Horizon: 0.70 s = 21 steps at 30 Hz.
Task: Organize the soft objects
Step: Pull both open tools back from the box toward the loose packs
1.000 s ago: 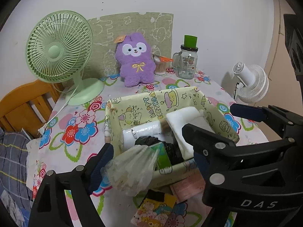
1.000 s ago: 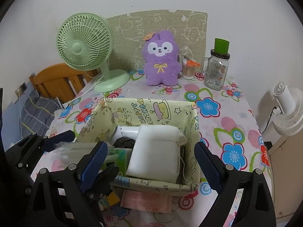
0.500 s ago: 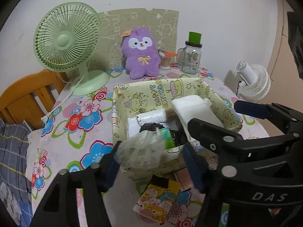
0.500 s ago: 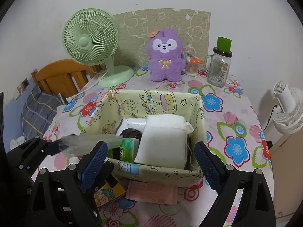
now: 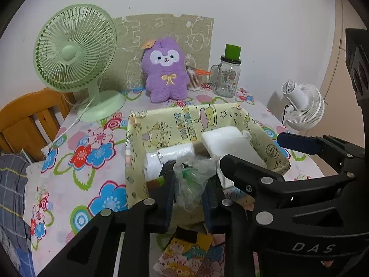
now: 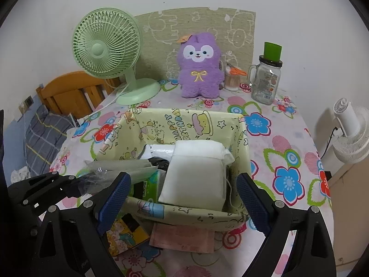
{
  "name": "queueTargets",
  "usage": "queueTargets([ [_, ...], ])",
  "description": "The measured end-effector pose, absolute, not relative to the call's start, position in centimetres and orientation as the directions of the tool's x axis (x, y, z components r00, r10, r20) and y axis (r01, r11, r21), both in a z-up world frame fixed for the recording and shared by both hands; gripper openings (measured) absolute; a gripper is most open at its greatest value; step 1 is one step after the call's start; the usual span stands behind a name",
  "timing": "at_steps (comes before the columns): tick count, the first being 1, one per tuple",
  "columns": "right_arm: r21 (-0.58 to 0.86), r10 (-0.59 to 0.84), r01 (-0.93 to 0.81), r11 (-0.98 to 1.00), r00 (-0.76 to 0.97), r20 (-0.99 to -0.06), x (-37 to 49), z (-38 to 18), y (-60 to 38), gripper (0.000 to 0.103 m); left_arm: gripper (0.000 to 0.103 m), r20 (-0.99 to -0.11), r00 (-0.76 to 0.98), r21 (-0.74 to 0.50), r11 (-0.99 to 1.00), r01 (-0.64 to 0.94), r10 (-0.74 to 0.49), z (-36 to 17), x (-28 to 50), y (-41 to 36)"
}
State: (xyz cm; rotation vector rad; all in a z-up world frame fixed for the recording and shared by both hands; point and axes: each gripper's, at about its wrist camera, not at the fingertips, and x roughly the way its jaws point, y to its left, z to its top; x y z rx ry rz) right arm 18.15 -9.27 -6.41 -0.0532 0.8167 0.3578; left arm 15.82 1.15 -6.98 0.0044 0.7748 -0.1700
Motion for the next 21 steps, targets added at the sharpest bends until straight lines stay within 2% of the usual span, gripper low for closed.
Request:
queueTargets([
  [11,0.128,0.299,-0.294,0.947,0.664,-0.686,19.6,-5.2,-10.7,0.095,0.018,-0.633,0.761,-0.034,0.986,0.160,-0.146,-5.1,17.5,0.4],
  [21,0.117,0.290,-0.285,0.951,0.701,-0.651,20.8,-3.6,-11.2,0.095,0.017,-0.632,0.760,-0.025,0.984,0.176,-0.152,-4.5,19.5,0.1],
])
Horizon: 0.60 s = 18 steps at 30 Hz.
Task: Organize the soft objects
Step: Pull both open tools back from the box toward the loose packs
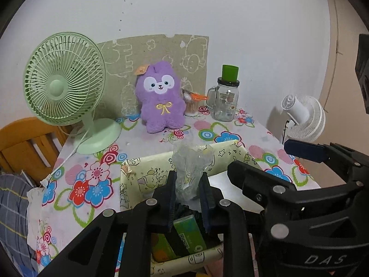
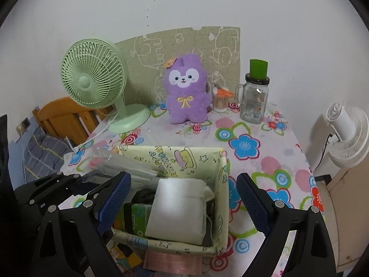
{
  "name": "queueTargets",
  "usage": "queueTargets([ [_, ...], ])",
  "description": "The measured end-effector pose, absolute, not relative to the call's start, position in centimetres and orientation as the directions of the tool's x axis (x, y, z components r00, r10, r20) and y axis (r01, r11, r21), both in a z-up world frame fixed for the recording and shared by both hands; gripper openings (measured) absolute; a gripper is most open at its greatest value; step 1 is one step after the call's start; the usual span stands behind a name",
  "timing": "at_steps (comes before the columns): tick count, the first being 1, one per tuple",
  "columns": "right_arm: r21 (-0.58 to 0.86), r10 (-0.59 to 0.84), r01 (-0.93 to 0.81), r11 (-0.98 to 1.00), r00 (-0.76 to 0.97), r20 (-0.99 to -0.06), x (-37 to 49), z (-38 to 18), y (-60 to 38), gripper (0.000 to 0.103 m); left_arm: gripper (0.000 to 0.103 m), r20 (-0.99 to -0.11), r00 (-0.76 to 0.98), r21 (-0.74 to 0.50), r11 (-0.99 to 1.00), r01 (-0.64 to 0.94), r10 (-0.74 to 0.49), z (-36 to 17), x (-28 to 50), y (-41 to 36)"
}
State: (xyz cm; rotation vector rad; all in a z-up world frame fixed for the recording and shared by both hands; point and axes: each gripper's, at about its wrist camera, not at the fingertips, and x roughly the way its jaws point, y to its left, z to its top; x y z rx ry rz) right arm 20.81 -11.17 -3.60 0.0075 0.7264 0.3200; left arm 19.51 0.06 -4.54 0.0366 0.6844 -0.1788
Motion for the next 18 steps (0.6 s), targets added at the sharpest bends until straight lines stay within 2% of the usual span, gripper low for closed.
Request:
queueTargets([
  [4,0.090,0.278,-0.292,0.952,0.704,-0.653,21.3,-3.8,-10.9,0.095,0.019,-0.650,0.748,-0.030,0.987,0.156,-0.138,-5.2,20.4,0.3],
  [6,0.092,0.278,-0.292,0.952,0.698,-0.660,21.6,-4.2,-10.8,0.095,0.035,-0.664,0.739,-0.027,0.991,0.128,-0.114,-5.7,20.9,0.6],
  [8,0.097,0.280,-0.292,0.951,0.688,-0.670,21.9,-4.5,-10.7,0.095,0.061,-0.672,0.733,-0.029,0.993,0.116,-0.105,-6.0,21.1,0.8],
  [9,0.100,0.280,-0.291,0.951,0.683,-0.674,21.9,-4.7,-10.7,0.095,0.067,-0.673,0.732,-0.029,0.993,0.113,-0.103,-6.0,21.0,0.9],
  [10,0.103,0.280,-0.290,0.952,0.680,-0.678,22.0,-4.8,-10.8,0.095,0.080,-0.674,0.732,-0.028,0.994,0.110,-0.100,-6.1,20.9,0.9],
  [11,0.107,0.282,-0.289,0.951,0.676,-0.681,22.0,-5.0,-10.9,0.095,0.084,-0.675,0.733,-0.016,0.995,0.100,-0.085,-6.1,20.7,0.9],
  [18,0.125,0.285,-0.278,0.952,0.667,-0.688,21.1,-5.3,-11.3,0.095,0.095,-0.680,0.729,-0.013,0.995,0.098,-0.081,-5.9,19.0,0.9],
])
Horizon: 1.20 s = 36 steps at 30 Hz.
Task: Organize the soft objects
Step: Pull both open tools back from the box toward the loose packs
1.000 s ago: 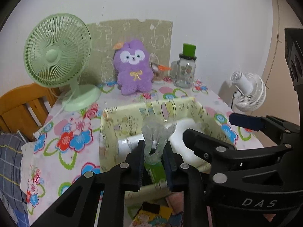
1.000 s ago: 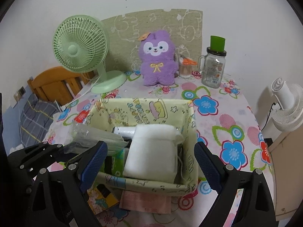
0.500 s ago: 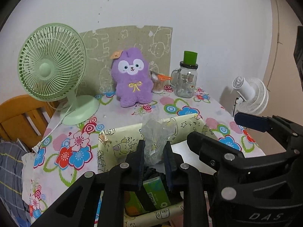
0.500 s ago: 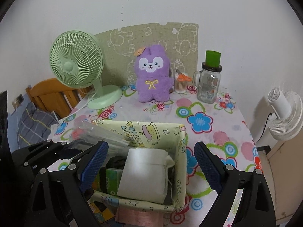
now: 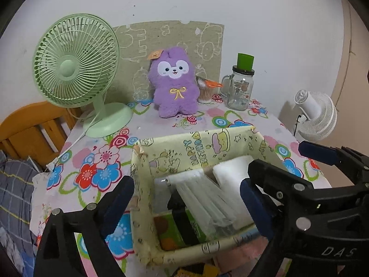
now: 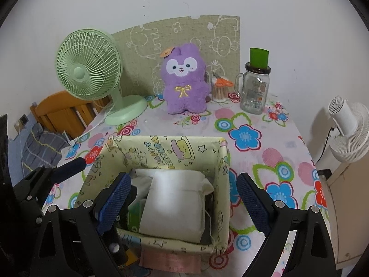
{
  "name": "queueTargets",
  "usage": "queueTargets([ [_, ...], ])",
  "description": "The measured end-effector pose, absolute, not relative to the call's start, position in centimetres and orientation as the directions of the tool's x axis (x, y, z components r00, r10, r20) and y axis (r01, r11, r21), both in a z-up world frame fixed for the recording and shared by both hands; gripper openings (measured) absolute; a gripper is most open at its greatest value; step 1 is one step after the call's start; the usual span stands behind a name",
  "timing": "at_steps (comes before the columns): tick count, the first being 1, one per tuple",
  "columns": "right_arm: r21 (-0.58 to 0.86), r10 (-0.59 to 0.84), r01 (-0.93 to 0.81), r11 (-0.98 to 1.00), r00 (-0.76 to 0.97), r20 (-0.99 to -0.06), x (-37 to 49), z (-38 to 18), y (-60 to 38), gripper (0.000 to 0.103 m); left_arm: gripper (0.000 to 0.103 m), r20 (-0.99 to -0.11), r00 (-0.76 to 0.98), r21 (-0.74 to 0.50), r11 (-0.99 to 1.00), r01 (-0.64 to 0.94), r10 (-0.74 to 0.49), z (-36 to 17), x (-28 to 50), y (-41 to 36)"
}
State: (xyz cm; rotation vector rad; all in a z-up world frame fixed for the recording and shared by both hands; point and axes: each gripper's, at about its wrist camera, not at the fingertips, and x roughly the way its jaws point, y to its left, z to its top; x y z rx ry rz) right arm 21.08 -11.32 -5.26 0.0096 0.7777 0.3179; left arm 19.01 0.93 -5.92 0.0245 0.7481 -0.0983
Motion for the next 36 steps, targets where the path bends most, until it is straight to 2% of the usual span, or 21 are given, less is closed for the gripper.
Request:
queueTargets([
  [36,0.094,0.264,-0.269,0.959,0.715,-0.647,12.8,-3.8,-12.3,0.096,0.103,-0.639,0.765,-0.010,0.995,0.098,-0.082,-4.2,10.5,0.6],
])
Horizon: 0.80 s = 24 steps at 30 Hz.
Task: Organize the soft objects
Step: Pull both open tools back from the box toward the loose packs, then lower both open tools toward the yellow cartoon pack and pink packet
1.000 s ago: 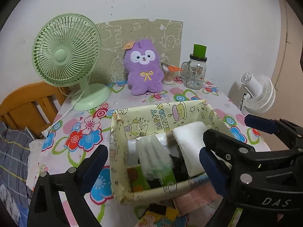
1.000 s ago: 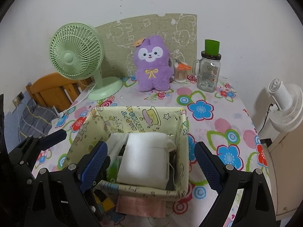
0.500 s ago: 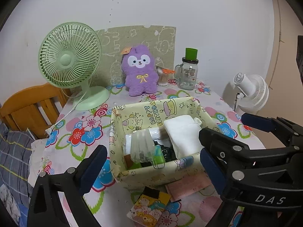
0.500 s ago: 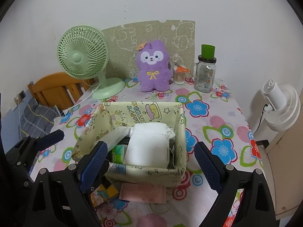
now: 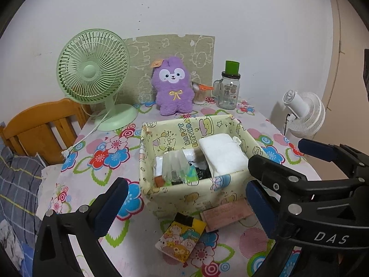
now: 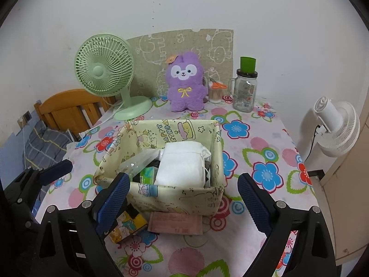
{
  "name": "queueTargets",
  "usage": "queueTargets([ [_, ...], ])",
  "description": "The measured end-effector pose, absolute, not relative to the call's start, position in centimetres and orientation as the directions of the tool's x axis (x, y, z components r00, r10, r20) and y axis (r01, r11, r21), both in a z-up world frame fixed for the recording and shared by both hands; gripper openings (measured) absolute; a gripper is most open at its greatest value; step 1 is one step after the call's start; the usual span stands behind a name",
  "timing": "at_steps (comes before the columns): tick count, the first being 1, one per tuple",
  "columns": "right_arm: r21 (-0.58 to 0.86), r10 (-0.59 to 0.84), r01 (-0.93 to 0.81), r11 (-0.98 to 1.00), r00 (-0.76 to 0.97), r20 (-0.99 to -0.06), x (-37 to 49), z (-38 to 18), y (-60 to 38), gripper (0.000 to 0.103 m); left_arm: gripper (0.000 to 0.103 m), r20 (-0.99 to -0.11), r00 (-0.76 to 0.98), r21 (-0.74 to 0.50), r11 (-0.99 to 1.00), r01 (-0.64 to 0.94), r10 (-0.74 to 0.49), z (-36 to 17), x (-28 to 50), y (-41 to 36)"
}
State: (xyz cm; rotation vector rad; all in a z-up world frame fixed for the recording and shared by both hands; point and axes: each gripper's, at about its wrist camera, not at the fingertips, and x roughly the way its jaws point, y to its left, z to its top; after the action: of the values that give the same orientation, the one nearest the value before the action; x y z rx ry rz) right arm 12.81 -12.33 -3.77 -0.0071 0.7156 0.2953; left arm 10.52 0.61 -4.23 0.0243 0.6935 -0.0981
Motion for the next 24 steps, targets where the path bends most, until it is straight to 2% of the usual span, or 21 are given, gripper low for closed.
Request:
queueTargets([
  [24,0.092,0.249,-0.254,0.963,0.706,-0.663,9.0,-6.5,-13.1,0.097,0.103,-0.671,0.736,-0.018,0.995,0.103,-0.088,-7.2,7.4,0.7],
])
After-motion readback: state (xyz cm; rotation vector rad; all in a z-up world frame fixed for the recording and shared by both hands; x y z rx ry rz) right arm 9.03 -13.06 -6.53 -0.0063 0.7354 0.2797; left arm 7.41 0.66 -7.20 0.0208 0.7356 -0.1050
